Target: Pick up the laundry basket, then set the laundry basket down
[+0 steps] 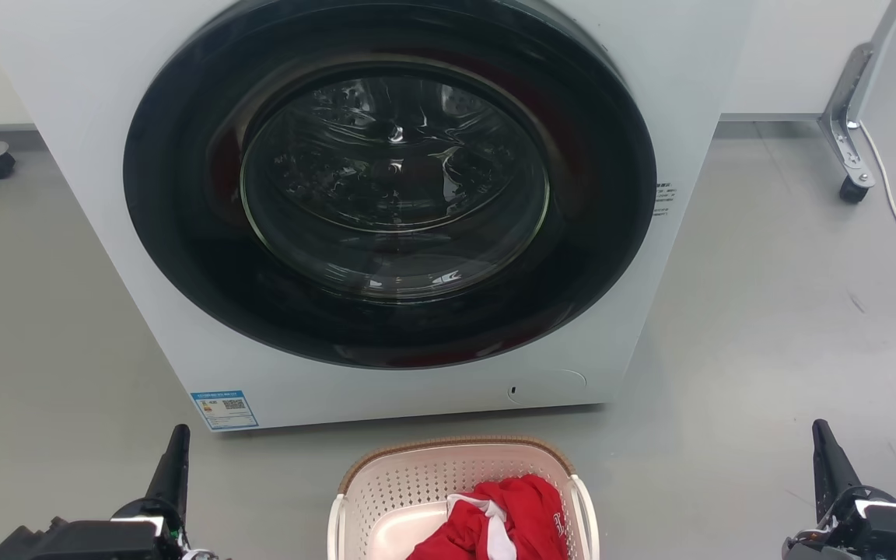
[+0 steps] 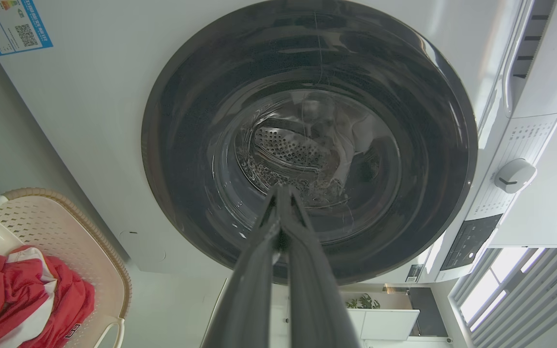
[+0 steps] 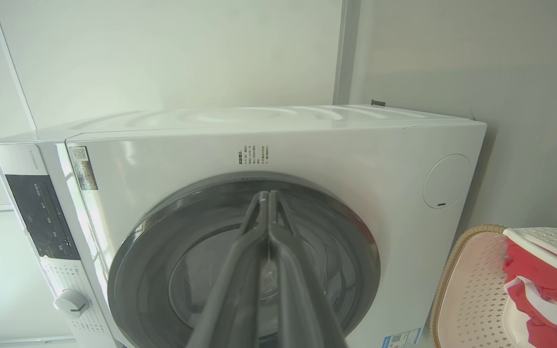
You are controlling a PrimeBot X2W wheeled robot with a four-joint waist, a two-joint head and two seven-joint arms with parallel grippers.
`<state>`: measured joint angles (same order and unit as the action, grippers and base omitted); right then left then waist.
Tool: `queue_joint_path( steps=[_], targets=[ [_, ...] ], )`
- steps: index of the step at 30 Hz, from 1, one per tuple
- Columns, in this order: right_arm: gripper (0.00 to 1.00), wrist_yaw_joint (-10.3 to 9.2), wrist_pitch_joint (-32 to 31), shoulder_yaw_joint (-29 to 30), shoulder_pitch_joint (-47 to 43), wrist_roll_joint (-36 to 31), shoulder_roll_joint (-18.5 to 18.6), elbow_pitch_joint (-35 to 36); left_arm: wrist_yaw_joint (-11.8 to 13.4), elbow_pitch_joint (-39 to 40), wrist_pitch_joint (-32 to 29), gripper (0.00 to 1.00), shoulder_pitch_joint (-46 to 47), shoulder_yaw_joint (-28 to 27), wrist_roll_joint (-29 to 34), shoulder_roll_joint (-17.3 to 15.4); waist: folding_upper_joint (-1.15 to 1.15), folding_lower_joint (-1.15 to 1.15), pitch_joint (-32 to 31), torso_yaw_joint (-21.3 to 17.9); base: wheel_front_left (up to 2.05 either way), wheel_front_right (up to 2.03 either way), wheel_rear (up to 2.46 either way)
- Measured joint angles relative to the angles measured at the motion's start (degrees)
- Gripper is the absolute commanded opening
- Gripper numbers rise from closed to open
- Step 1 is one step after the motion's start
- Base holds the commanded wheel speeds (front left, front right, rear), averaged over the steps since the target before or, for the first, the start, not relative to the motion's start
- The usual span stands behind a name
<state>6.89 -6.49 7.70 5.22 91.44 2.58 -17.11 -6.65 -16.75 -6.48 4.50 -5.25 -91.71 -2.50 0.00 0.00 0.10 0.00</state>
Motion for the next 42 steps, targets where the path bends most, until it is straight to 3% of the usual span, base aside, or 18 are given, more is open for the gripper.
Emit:
queue_joint_path(
  steps=[42],
  targets=[
    [0.00,0.01,0.00,-0.02,0.01,0.07,-0.02,0.00,-0.42,-0.12,0.00,0.00,0.01,0.01,0.00,0.01,0.00,0.00,0.00,0.00,0.00,0.00,0.00]
  ],
)
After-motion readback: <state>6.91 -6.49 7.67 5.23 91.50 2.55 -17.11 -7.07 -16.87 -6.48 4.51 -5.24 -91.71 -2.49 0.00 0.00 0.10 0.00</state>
